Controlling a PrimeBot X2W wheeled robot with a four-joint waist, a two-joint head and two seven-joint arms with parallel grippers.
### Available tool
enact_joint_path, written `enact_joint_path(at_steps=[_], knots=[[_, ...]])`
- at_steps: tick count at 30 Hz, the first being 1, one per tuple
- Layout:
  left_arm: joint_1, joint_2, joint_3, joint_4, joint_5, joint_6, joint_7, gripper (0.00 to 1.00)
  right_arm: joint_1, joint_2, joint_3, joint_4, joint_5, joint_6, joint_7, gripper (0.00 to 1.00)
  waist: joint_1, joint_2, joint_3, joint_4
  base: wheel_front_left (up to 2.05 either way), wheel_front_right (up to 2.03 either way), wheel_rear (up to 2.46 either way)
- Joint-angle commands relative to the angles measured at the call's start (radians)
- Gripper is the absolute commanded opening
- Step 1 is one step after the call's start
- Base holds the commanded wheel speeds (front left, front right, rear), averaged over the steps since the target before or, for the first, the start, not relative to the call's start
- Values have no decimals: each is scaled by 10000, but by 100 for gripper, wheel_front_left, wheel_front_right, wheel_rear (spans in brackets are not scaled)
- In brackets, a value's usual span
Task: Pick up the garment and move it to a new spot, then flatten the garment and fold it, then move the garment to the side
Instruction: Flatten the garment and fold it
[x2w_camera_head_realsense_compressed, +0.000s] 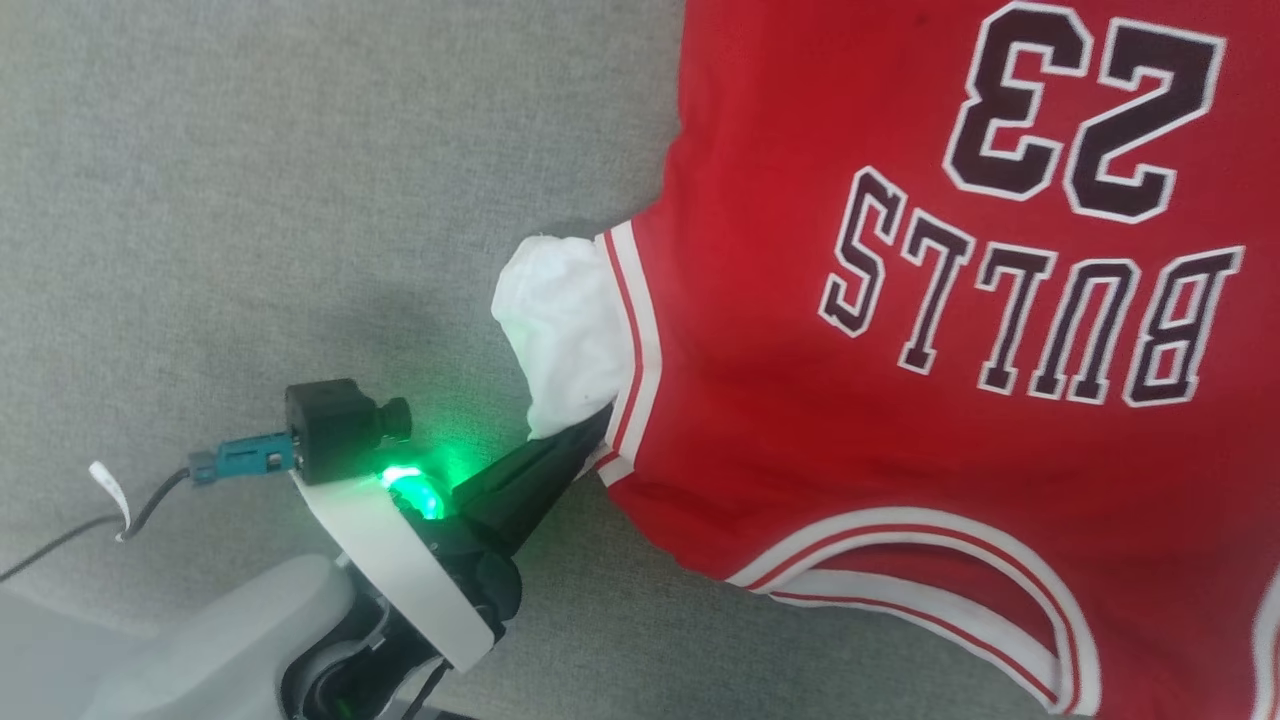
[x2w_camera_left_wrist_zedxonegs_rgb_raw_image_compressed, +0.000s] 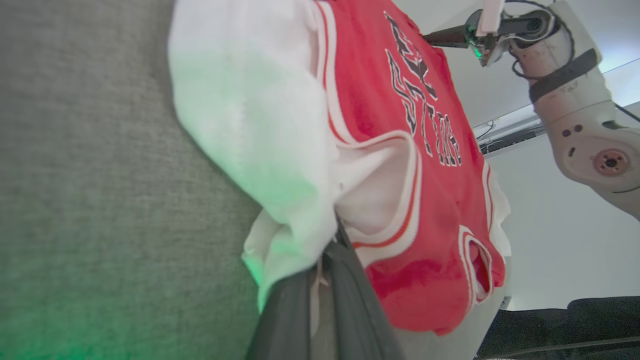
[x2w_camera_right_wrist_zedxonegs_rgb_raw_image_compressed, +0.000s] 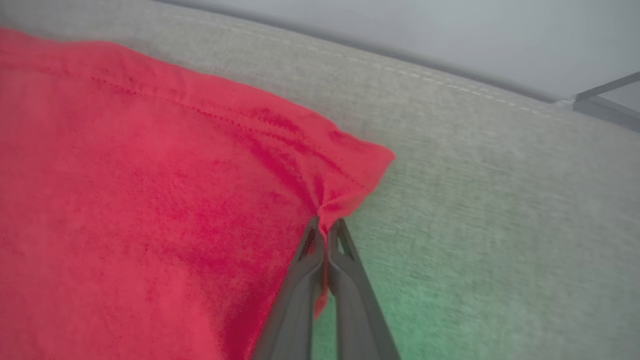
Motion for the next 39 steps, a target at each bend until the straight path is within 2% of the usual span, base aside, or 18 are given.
enact_joint_path(at_steps=[1,4,8,9,12,15,16,18,23,27,31,35,36,38,39], knots=[[247,-119,91,524,-45,125,105,0,432,-225,118,-79,292,0,-55,0,0,-1,-399,-162,0,0,0],[636,99,476,377,12,121,70,0,1016,-683,506,-905,1220,0,-266,0,0,-1,-1014,-347,0,0,0],[1230,339,820,166,48,85,62,0,2713,-1488,681,-2331,2810,0,-451,0,0,-1,-1825,-626,0,0,0],[1490,418,935,97,54,82,61,0,3801,-1939,560,-3175,3544,0,-592,0,0,-1,-2191,-776,0,0,0],[1870,622,1054,30,9,82,61,0,5754,-2503,312,-4353,4355,0,-785,0,0,-1,-2639,-1035,0,0,0],[2199,783,1216,-27,0,82,61,0,7722,-2792,-30,-5601,4981,2,-948,0,0,-1,-2952,-1339,0,0,0],[2404,891,1358,-66,-25,82,61,0,9077,-2966,-234,-6394,5270,0,-866,0,0,-1,-3111,-1528,0,0,0],[2581,1005,1468,-93,-44,82,61,0,10343,-3057,-484,-7117,5422,2,-764,0,0,-1,-3240,-1682,0,0,0],[2889,1131,1856,-170,-64,82,61,0,13241,-2647,-1136,-8702,5304,2,-542,0,0,-1,-3312,-1946,0,0,0],[3014,1166,1997,-184,7,82,61,0,15008,-1909,-1427,-9573,5035,2,-380,0,0,-1,-3303,-2016,0,0,0],[3091,1153,2118,-127,7,82,61,0,15989,-1408,-1145,-10129,4562,2,-318,0,0,-1,-3258,-2093,0,0,0],[3176,1151,2210,-83,-13,82,60,0,15998,-1061,-1015,-10338,4178,2,-640,2,0,-1,-3228,-2196,0,0,0],[3192,1154,2225,-68,-13,82,60,0,15949,-1008,-1021,-10425,4106,2,-758,18,0,-1,-3223,-2225,0,0,0],[3201,1146,2250,-41,-17,82,60,0,15781,-1023,-1126,-10696,4034,2,-1006,100,0,-1,-3220,-2276,0,0,0],[3206,1146,2259,-33,-17,82,60,0,15769,-995,-1249,-10835,4124,2,-1077,100,0,-1,-3220,-2292,0,0,0]])
